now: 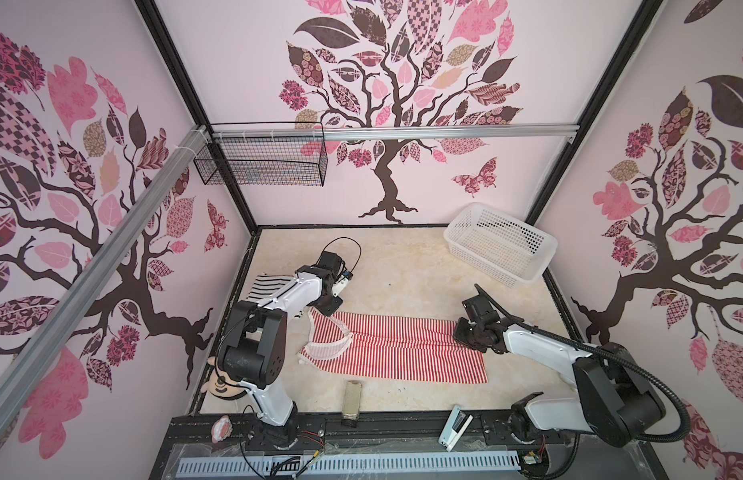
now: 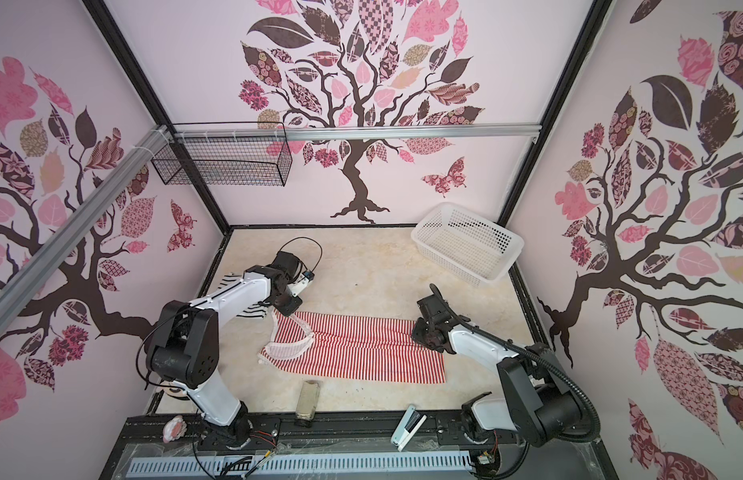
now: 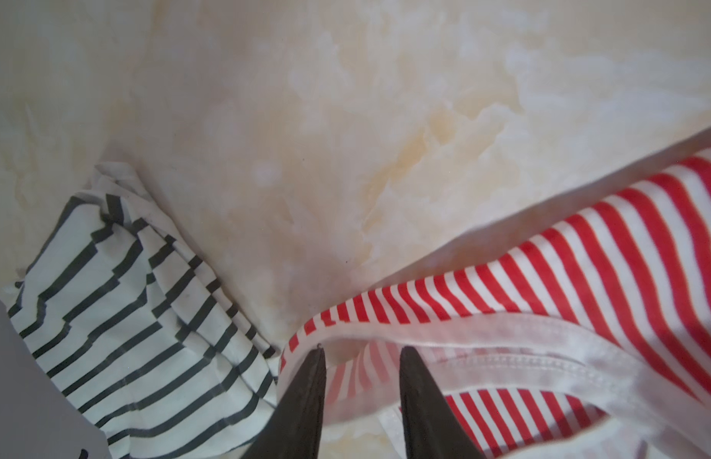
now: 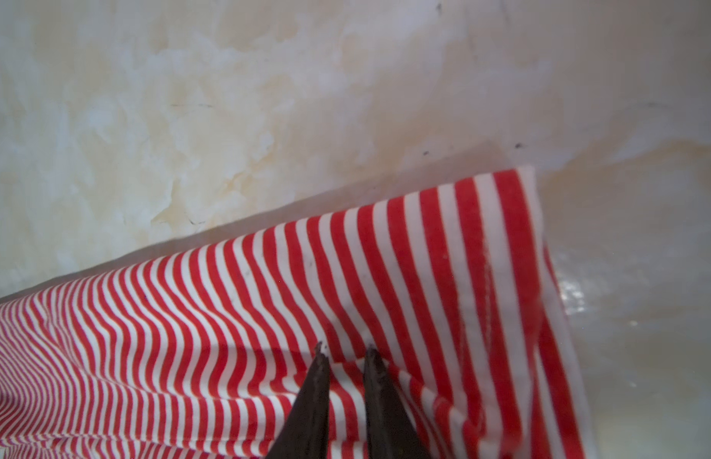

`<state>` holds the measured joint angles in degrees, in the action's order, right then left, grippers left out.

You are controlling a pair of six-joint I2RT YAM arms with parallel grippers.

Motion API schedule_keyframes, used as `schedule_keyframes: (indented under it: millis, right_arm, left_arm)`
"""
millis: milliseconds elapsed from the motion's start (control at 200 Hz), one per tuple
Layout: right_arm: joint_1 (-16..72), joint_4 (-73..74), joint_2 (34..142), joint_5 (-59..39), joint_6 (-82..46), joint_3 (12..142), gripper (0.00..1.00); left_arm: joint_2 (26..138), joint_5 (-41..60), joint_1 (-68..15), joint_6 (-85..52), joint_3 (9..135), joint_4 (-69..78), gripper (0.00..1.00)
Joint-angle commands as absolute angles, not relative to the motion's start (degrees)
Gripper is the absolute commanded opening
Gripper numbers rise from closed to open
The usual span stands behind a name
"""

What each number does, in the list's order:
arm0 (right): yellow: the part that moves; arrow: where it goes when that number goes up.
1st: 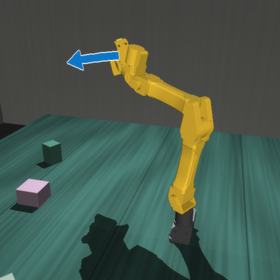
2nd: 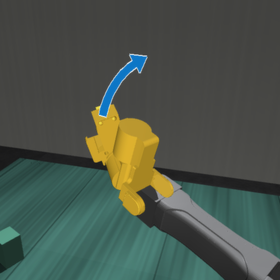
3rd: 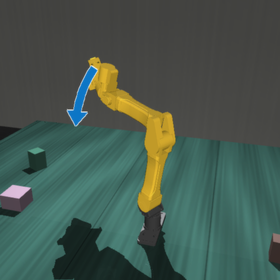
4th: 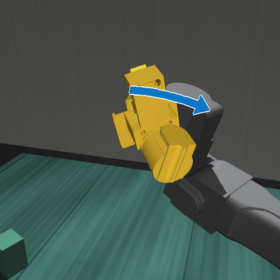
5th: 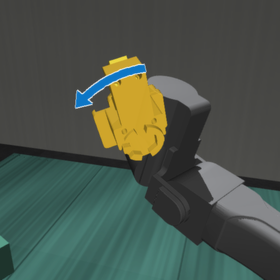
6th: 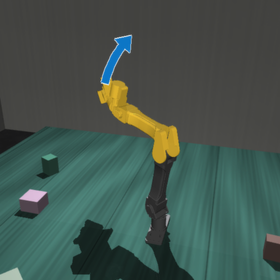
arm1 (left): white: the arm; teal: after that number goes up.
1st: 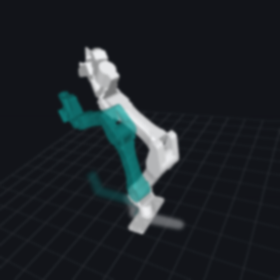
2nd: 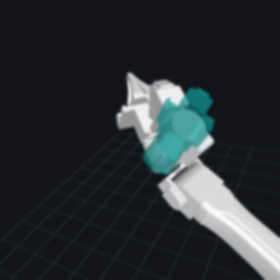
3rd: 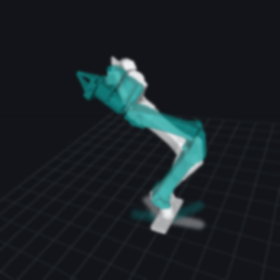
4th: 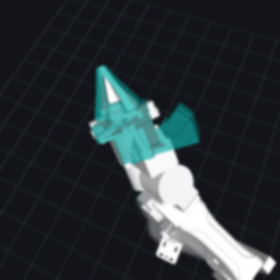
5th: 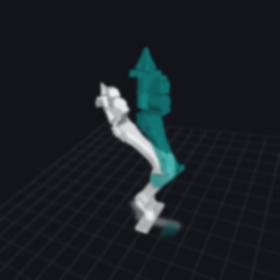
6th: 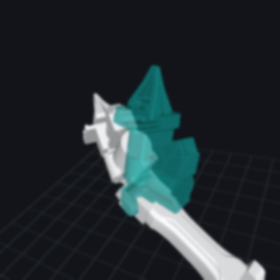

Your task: Fold and stack the tank tops

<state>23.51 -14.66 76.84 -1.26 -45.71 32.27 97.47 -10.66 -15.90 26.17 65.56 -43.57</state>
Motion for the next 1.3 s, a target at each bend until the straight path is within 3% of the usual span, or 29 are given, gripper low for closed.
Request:
schedule_keyframes:
  millis: [0, 620, 865, 1291]
  right_arm:
    - [23.79, -19.20, 76.45, 0.32, -46.49, 30.23, 0.21]
    - [23.65, -19.97, 75.54, 1.77, -46.85, 27.95, 0.22]
    - [23.71, -20.68, 74.44, 2.11, -46.51, 28.48, 0.23]
    - [23.73, -20.35, 75.60, 2.14, -46.93, 28.57, 0.23]
  left_arm:
    - [94.44, -11.82, -15.02, 26.94, 62.21, -43.78, 0.35]
    - [87.96, -14.37, -10.63, 28.02, 50.34, -41.38, 0.34]
    - [78.75, -3.55, -10.58, 24.71, 56.09, -44.00, 0.35]
    - [102.80, -3.80, -15.21, 23.58, 77.00, -44.00, 0.36]
